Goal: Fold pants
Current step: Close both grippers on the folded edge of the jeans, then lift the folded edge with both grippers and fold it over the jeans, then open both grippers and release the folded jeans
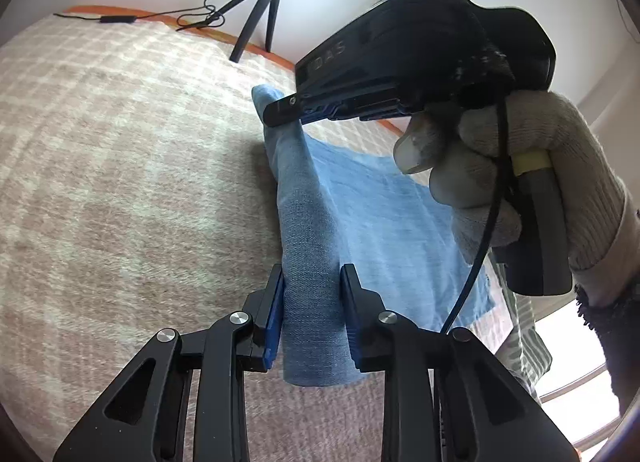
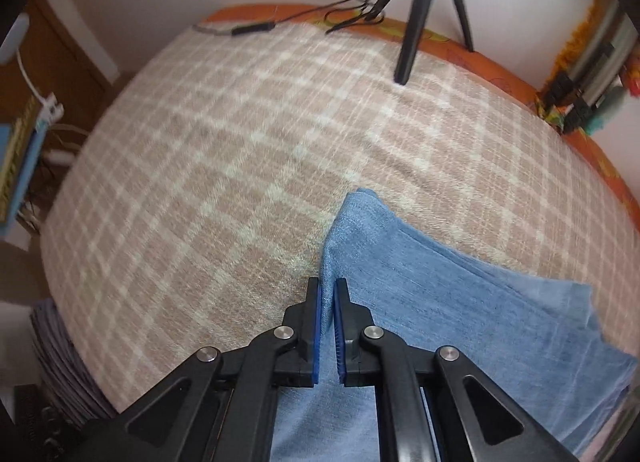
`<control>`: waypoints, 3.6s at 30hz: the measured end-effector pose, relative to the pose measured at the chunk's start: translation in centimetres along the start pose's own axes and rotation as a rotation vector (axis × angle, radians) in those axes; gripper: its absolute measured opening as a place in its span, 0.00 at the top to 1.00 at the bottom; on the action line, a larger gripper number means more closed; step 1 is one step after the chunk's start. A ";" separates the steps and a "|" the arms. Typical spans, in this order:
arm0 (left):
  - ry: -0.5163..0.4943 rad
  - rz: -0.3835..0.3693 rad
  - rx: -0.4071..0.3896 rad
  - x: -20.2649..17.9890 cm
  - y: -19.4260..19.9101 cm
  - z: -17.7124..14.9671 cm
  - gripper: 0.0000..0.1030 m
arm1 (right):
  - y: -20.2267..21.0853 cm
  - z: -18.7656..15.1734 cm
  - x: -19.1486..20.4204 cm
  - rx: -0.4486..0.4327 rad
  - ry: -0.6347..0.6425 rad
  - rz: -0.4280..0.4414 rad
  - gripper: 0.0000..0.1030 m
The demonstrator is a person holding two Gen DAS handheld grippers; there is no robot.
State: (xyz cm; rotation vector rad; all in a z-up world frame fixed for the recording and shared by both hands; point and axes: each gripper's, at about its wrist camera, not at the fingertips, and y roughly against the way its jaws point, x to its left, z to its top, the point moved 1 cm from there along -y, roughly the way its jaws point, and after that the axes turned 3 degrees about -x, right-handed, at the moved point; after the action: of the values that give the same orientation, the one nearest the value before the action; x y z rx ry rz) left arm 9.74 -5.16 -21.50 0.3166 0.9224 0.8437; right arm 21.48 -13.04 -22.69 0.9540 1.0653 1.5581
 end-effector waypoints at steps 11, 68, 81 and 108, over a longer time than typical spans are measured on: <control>-0.121 -0.114 -0.047 -5.4 0.6 2.2 0.87 | 5.9 -1.6 -4.2 -0.169 -0.154 0.165 0.98; -0.612 -0.425 0.242 -31.5 -20.3 1.2 0.95 | 18.9 -22.1 -38.7 -0.426 -0.599 0.029 0.90; -0.544 -0.166 0.220 -19.5 -17.1 3.8 0.65 | 11.8 -26.0 -38.3 -0.321 -0.595 0.080 0.60; -0.459 -0.007 0.266 -15.6 -20.9 1.6 0.51 | 9.9 -26.5 -37.8 -0.291 -0.489 -0.188 0.97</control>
State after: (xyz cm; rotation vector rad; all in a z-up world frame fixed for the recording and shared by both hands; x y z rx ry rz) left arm 16.52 -30.29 -23.68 0.7056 0.6023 0.6037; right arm 1.73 -55.89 -24.18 0.9371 0.5486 1.1982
